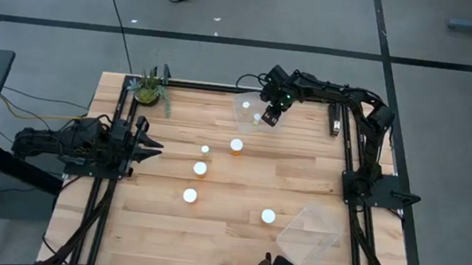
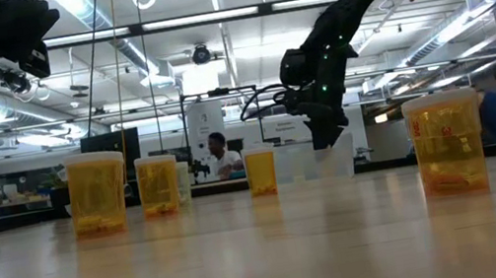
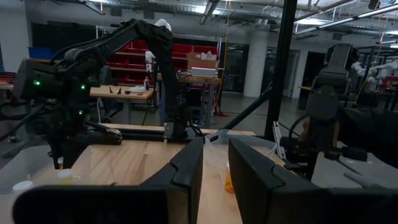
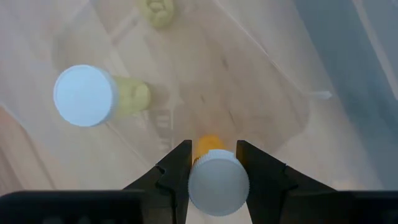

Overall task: Pick and place medicine bottles into bin by pill shape (circle, oval)
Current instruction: Put the small orange pill bottle into the top transparent bin, then put the large orange pill bottle into the bottom transparent bin

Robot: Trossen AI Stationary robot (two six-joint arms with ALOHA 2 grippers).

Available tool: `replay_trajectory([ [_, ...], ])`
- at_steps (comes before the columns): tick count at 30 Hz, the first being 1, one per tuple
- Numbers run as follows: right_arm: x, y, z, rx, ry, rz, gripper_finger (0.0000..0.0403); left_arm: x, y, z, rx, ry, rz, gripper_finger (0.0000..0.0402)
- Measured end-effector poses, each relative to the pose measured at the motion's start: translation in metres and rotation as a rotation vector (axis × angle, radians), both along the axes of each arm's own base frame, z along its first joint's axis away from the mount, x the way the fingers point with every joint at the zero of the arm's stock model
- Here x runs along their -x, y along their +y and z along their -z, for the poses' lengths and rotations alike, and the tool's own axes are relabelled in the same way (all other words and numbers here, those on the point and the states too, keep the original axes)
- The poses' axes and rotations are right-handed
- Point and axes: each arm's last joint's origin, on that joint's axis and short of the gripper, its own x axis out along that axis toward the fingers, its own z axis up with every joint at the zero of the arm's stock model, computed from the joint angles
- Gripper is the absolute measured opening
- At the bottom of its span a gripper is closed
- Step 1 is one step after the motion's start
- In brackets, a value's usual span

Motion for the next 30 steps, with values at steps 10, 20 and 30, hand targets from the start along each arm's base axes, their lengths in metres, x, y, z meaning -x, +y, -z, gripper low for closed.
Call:
replay_trajectory([
  [10, -0.001, -0.001, 0.0, 0.009, -0.016, 0.012, 0.0132, 0.0, 0.0, 0.0, 0.0, 0.0, 0.0, 0.0081],
  [20, -0.001, -0.001, 0.0, 0.01, -0.016, 0.014, 0.019, 0.0, 0.0, 0.0, 0.0, 0.0, 0.0, 0.0083],
  [30, -0.007, -0.005, -0.014, 0.037, -0.046, 0.011, 0.0215, 0.0, 0.0, 0.0, 0.0, 0.0, 0.0, 0.0084],
])
